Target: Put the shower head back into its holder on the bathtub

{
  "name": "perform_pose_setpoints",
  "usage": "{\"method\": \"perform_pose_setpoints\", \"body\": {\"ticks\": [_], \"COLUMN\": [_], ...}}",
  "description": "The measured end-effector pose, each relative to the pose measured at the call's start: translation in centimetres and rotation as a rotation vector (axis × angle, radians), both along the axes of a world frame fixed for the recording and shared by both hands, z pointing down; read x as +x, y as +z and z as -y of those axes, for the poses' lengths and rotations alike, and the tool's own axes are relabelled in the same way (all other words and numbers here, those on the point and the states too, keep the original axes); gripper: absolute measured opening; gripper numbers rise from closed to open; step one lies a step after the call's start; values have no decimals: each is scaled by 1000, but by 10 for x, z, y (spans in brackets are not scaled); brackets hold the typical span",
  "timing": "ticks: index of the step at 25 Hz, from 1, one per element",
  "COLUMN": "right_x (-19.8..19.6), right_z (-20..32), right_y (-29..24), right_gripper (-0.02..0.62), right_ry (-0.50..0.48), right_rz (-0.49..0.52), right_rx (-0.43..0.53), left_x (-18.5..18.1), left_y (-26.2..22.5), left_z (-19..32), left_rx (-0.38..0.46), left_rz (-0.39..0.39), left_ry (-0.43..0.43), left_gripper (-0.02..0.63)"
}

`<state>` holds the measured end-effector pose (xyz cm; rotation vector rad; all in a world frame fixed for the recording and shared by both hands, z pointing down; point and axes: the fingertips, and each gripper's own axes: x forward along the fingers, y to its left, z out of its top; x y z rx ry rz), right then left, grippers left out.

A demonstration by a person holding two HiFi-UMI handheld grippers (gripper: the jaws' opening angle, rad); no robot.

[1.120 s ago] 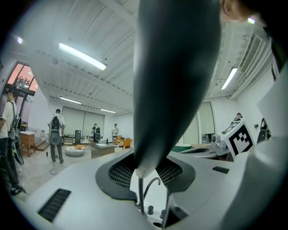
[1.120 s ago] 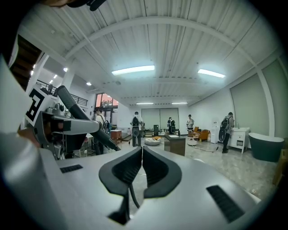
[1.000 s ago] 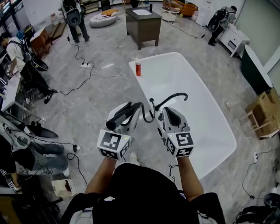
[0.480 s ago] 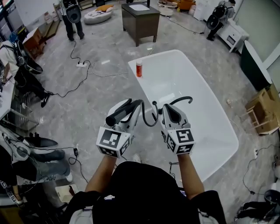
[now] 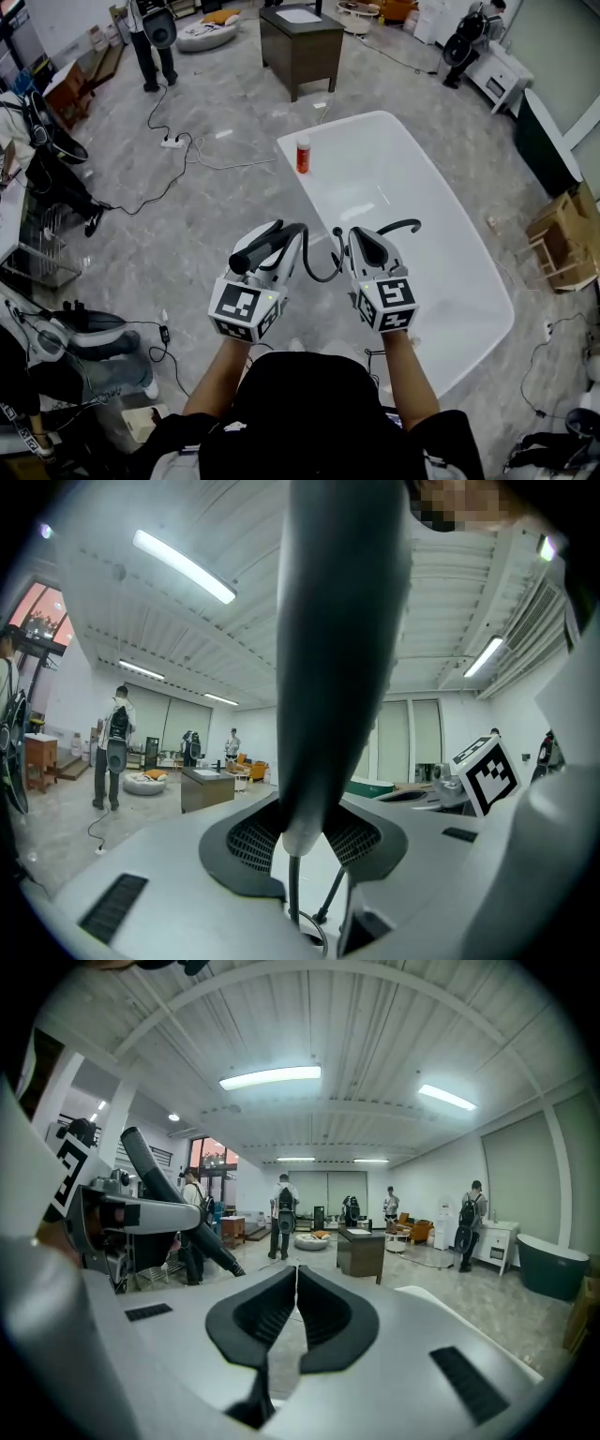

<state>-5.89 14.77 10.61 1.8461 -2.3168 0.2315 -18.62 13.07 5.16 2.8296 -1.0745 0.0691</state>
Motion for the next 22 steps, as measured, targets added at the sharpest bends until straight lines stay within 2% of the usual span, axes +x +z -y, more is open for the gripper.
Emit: {"method": "perform_pose_setpoints", "body": {"ticks": [11, 22], "right_x": [-4, 35], "right_z": [30, 87], "right_y": [9, 15], "right_gripper": [25, 25], "right_ry": [-35, -44], "right_rz": [3, 27], "right_rx": [-18, -19], "left_x": [-2, 43], "left_y": [6, 0], "left_z": [24, 76], "left_rx": [-5, 15], "left_rz": [8, 20], "left_ry": [-7, -6], "left_gripper": [144, 144]}}
